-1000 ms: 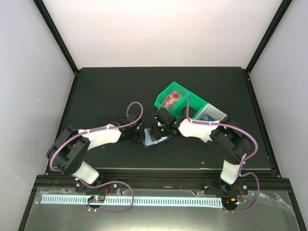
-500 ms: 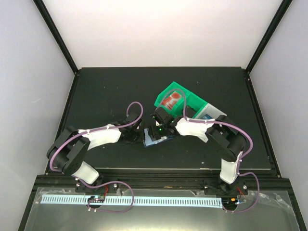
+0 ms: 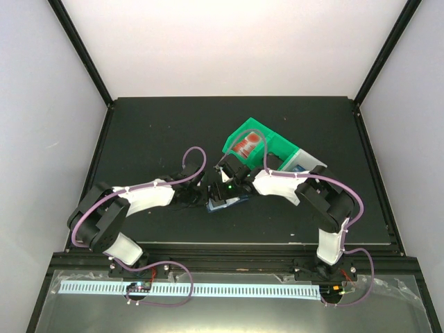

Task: Put the credit cards into the card holder
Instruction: Insert the credit card into the card holder.

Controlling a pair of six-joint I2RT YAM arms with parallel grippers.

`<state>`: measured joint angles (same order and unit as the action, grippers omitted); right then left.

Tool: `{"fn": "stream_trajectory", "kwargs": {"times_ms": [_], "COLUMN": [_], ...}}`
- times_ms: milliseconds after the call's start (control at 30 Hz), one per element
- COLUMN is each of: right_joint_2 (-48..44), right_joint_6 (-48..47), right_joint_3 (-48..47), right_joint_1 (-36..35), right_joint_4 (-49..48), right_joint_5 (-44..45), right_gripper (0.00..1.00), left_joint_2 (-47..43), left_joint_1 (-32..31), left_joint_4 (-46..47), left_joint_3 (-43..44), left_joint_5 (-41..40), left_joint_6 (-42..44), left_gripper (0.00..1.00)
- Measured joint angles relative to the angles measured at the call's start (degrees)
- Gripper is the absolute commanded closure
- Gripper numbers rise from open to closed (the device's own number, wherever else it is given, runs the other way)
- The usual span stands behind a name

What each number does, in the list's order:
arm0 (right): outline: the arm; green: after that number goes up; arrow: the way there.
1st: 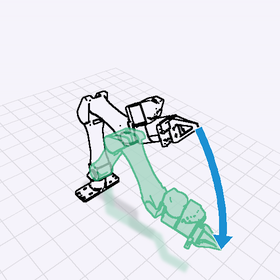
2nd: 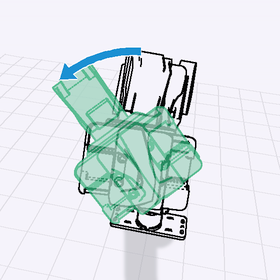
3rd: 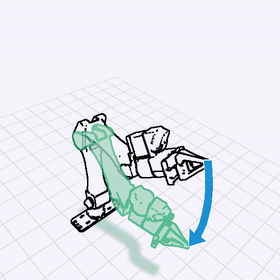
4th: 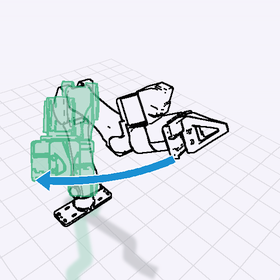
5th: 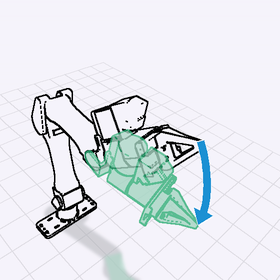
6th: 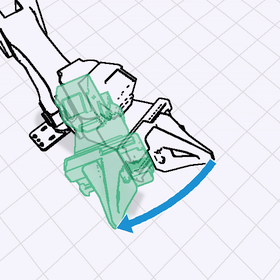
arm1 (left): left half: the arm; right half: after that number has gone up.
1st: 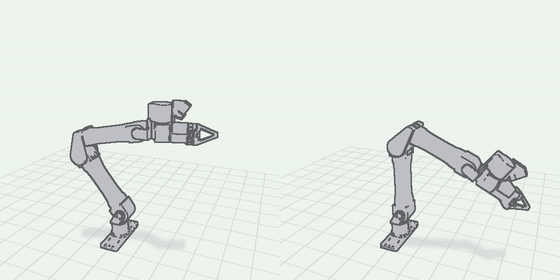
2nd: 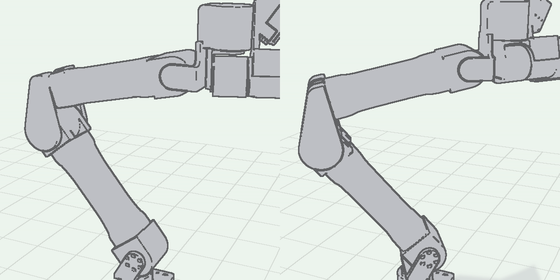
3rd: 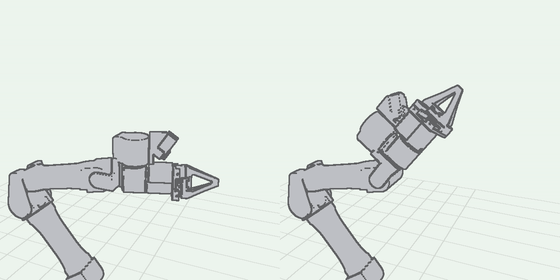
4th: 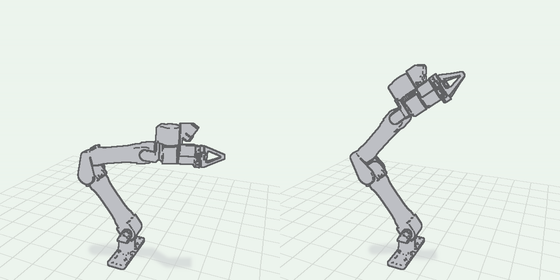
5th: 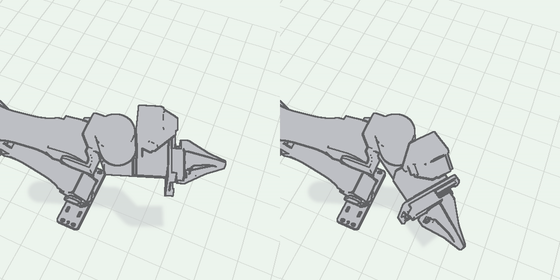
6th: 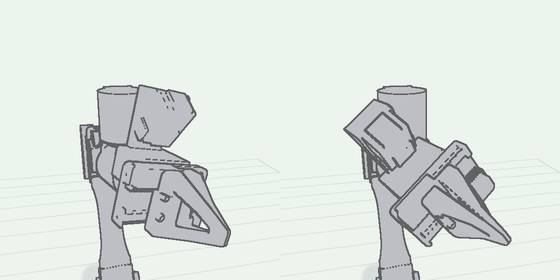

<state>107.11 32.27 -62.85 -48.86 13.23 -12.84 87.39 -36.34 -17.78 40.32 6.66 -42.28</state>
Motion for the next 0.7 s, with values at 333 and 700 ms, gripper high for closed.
{"fn": "stream_trajectory", "kwargs": {"times_ms": [333,700], "right_joint_2": [-0.2,-3.9], "right_joint_6": [0.8,-1.5], "right_joint_3": [0.7,2.3], "right_joint_1": [0.1,0.0], "right_joint_4": [-1.2,2.4], "right_joint_5": [-0.8,5.0], "right_gripper": [0.45,0.72], "left_joint_2": [-0.1,-3.1], "left_joint_1": [0.0,0.0], "left_joint_4": [0.0,0.0], "left_joint_3": [0.0,-1.3], "left_joint_5": [0.0,-0.5], "left_joint_6": [-0.3,-1.3], "left_gripper": [0.82,0.83]}}
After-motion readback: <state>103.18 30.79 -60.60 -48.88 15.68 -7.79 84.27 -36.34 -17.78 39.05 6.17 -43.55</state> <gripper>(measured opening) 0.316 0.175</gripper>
